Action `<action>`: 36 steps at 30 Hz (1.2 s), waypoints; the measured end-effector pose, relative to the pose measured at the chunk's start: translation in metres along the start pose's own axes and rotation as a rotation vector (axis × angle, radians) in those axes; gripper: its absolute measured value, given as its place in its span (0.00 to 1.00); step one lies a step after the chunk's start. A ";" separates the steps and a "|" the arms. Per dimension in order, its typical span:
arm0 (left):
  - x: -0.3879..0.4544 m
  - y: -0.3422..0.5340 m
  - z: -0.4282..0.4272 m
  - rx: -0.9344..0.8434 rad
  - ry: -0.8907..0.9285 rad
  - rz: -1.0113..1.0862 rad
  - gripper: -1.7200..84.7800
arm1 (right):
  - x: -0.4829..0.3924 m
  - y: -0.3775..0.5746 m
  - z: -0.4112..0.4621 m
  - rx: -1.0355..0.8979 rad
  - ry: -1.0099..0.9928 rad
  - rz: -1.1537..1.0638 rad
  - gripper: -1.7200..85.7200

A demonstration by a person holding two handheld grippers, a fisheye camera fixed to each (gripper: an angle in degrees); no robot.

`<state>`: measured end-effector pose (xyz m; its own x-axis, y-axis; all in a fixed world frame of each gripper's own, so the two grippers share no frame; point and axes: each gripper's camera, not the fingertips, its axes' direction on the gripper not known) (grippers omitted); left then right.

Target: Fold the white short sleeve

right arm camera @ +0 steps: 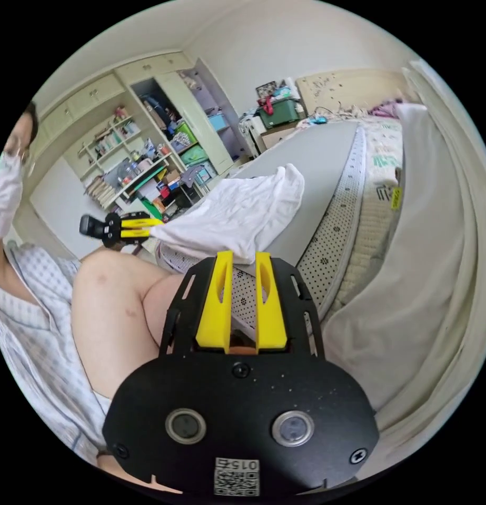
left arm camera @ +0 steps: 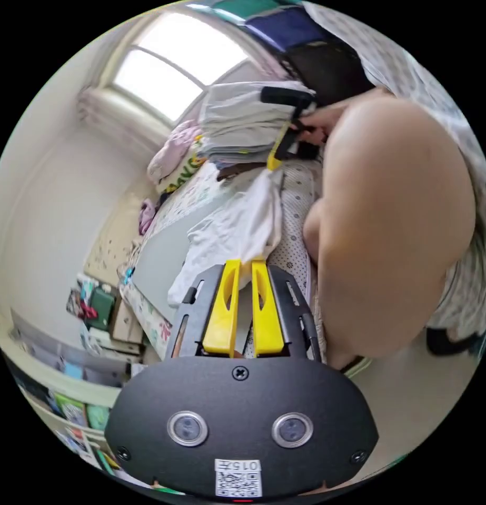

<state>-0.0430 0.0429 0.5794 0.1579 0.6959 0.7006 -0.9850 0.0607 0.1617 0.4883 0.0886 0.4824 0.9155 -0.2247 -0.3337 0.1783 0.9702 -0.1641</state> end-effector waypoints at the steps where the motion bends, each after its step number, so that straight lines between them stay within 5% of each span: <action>1: -0.012 0.012 -0.006 0.007 -0.009 -0.102 0.05 | -0.012 0.003 0.001 0.006 0.018 -0.056 0.11; 11: -0.041 0.100 -0.025 0.074 -0.076 -0.596 0.04 | -0.136 0.031 0.041 -0.120 0.110 -0.590 0.15; 23: -0.079 0.152 -0.018 0.193 0.017 -0.791 0.04 | -0.212 0.072 0.114 -0.170 0.521 -0.978 0.06; 28: -0.095 0.160 -0.027 0.199 -0.004 -0.820 0.04 | -0.229 0.051 0.080 -0.031 0.539 -0.863 0.04; 36: -0.155 0.119 -0.122 0.453 -0.115 -0.792 0.03 | -0.273 -0.039 -0.055 0.262 0.436 -0.661 0.03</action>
<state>-0.1936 0.0297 0.4053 0.8044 0.4939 0.3301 -0.4688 0.1864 0.8634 0.2110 0.1071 0.5286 0.3808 -0.7176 -0.5831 0.7572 0.6040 -0.2488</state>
